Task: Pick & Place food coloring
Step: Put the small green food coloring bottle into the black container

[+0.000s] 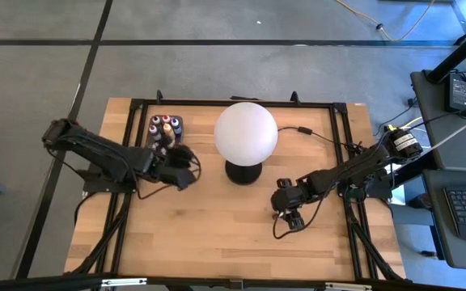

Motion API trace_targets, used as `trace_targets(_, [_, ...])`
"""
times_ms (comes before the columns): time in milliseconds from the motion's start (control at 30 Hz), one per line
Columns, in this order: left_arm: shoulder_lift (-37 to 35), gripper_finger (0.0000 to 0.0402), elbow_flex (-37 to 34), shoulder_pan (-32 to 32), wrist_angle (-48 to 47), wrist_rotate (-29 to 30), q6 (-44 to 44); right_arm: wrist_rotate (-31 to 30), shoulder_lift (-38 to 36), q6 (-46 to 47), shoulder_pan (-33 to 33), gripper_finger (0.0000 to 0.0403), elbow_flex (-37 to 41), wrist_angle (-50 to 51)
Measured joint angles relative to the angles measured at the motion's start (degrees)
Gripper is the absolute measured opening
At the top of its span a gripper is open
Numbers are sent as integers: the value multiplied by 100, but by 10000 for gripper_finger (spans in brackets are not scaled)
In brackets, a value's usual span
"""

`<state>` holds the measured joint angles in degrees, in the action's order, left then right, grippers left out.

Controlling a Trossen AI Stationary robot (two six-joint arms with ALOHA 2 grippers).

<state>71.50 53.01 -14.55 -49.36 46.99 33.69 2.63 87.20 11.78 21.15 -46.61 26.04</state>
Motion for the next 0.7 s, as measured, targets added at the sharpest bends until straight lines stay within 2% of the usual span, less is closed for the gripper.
trace_targets(167, [-106,80,0,323,-1551,-90,1625,-279,0,255,30,259,131,-164])
trace_targets(267, [-97,80,-132,582,-2028,-353,2240,-301,0,142,54,259,131,-176])
trace_targets(467, [-86,80,-810,1119,-1967,-753,2402,-299,0,148,87,259,131,-166])
trace_targets(700, [-86,80,-1229,1587,-1748,-1127,2422,-299,0,41,136,259,131,-135])
